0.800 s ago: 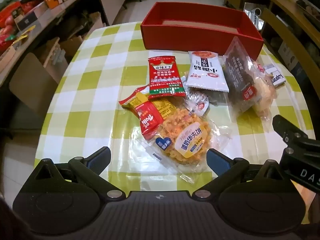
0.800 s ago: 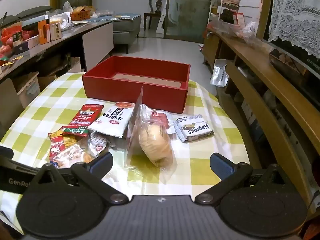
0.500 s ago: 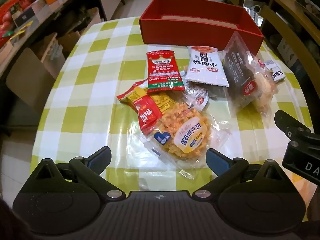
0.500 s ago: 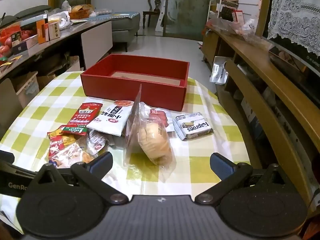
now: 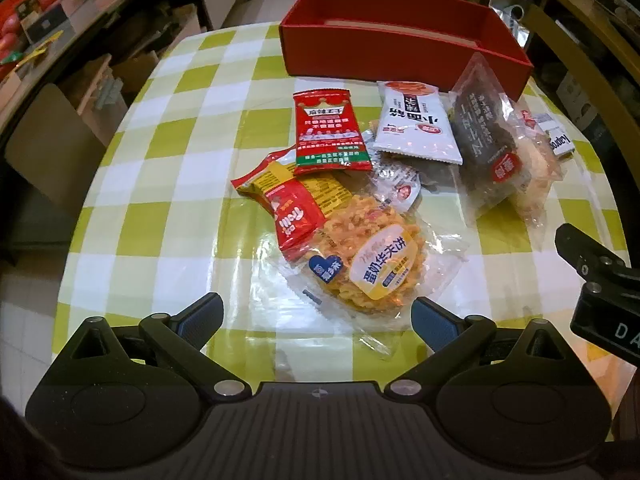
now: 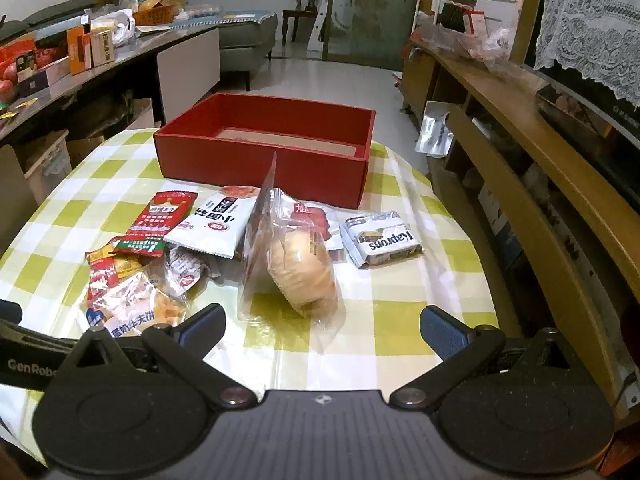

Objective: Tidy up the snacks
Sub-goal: 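Move both tools toward the snack pile on the table, then grasp the yellow Waffles bag with the left gripper, then grasp the clear steamed-cake bag with the right gripper while the left holds the waffle bag, then carry both bags into the red box and open both grippers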

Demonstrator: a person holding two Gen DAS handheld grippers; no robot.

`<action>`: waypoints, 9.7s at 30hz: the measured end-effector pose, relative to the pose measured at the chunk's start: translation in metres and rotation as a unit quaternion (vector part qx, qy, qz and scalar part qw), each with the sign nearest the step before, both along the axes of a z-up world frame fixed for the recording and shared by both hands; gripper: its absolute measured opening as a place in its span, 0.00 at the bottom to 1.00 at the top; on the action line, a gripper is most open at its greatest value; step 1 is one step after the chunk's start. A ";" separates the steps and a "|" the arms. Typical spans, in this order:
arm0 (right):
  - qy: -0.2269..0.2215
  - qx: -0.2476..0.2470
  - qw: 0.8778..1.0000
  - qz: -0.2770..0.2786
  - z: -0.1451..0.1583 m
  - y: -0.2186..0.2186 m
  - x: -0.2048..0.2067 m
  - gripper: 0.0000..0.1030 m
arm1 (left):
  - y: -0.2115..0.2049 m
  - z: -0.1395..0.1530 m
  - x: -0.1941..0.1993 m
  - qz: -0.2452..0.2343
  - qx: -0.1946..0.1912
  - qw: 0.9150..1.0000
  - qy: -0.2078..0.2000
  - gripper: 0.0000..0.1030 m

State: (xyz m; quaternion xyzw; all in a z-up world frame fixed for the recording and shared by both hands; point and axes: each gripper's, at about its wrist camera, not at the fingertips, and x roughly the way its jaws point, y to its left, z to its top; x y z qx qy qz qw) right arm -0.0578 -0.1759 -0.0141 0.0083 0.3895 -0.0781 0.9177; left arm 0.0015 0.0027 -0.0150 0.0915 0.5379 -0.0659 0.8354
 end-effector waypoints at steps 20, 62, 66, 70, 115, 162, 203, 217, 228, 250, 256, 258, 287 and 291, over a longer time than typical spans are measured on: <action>0.011 -0.001 1.000 0.003 -0.002 -0.001 0.001 1.00 | 0.005 -0.007 0.008 0.017 -0.005 1.000 0.018 0.99; 0.016 0.076 0.997 -0.007 0.009 -0.035 -0.003 1.00 | -0.023 -0.042 0.046 0.050 0.022 0.996 0.075 0.96; 0.016 0.079 0.997 0.000 0.011 -0.031 -0.004 1.00 | -0.004 -0.042 0.044 0.066 0.008 0.993 0.092 0.96; 0.014 0.088 0.996 0.004 0.013 -0.031 -0.005 1.00 | 0.011 -0.034 0.039 0.086 -0.020 0.992 0.092 1.00; 0.005 0.100 0.995 0.011 0.027 -0.047 0.107 0.89 | 0.019 -0.021 0.037 0.060 -0.047 0.994 0.072 0.80; 0.149 0.152 0.976 0.049 -0.054 -0.021 0.135 0.90 | 0.003 -0.025 0.045 0.051 -0.035 0.995 0.074 0.80; 0.172 0.109 0.975 0.086 -0.062 -0.029 0.089 0.85 | -0.013 -0.055 0.037 0.055 0.038 0.994 0.081 0.98; 0.168 0.067 0.977 0.113 -0.051 -0.014 0.064 0.68 | -0.001 -0.031 0.030 0.053 0.012 0.996 0.066 0.80; 0.119 0.079 0.987 0.080 -0.013 -0.029 0.036 0.68 | -0.024 0.006 0.018 0.028 0.019 0.999 0.007 0.80; 0.072 0.086 0.991 0.071 0.011 -0.046 0.094 0.68 | -0.066 0.019 0.082 0.007 0.018 0.999 -0.026 0.80; 0.060 0.093 0.992 0.059 0.017 -0.054 0.116 0.68 | -0.075 0.026 0.104 0.010 0.013 0.999 -0.039 0.80; 0.053 0.095 0.993 0.055 0.021 -0.058 0.125 0.68 | -0.078 0.027 0.112 0.010 0.010 0.999 -0.042 0.80; 0.012 0.107 0.994 0.026 0.008 -0.086 0.260 0.68 | -0.110 0.024 0.235 0.027 0.022 0.995 -0.088 0.80; 0.012 0.118 0.993 0.022 -0.002 -0.091 0.270 0.68 | -0.117 0.017 0.246 0.024 0.036 0.995 -0.094 0.80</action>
